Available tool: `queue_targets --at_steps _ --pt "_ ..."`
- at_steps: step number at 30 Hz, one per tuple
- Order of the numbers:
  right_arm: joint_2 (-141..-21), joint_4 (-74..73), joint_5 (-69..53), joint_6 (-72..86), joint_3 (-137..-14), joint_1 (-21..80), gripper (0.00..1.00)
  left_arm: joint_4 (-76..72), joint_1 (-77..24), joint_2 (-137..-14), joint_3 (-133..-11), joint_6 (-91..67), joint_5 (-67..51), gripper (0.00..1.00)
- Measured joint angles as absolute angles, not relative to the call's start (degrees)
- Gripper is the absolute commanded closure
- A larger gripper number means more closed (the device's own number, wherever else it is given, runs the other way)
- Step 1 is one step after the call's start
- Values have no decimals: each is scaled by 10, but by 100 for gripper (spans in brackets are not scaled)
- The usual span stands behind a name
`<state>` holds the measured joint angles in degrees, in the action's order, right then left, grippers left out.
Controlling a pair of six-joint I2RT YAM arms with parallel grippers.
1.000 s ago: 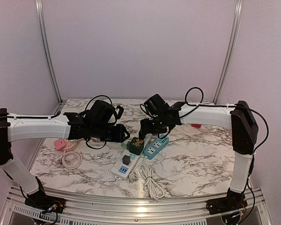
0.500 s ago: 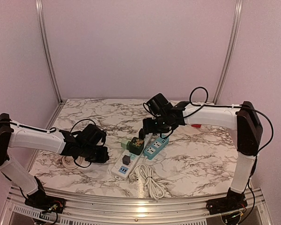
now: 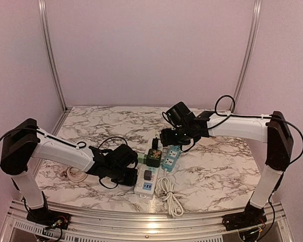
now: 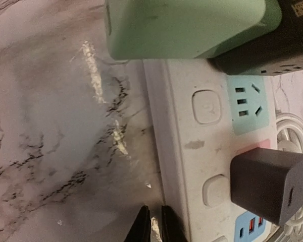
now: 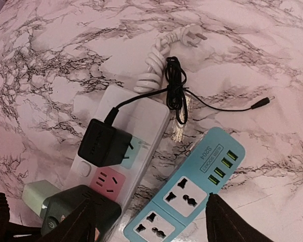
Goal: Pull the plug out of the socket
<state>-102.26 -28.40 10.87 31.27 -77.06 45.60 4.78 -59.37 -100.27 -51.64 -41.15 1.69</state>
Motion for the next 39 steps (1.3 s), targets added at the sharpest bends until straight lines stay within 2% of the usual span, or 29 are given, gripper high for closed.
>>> queue_targets --at_steps 10,14,18,23,27,32,39 --pt "-994 -279 108 297 -737 423 28 53 -646 -1135 -742 -383 -33 88" --pt "-997 -280 107 290 -743 423 29 45 -648 -1125 -745 -376 -38 88" --pt "-1018 -283 106 285 -769 427 30 46 -642 -1085 -691 -375 -35 89" --pt "-1057 -297 109 283 -815 441 34 46 -596 -1015 -639 -383 -37 87" --pt "-1083 -313 113 283 -837 448 37 44 -529 -1012 -668 -376 -47 88" --pt "-1124 -340 125 287 -879 449 42 30 -462 -1073 -757 -368 -78 89" --pt "-1148 -365 144 301 -899 458 50 15 -446 -1200 -860 -371 -136 93"
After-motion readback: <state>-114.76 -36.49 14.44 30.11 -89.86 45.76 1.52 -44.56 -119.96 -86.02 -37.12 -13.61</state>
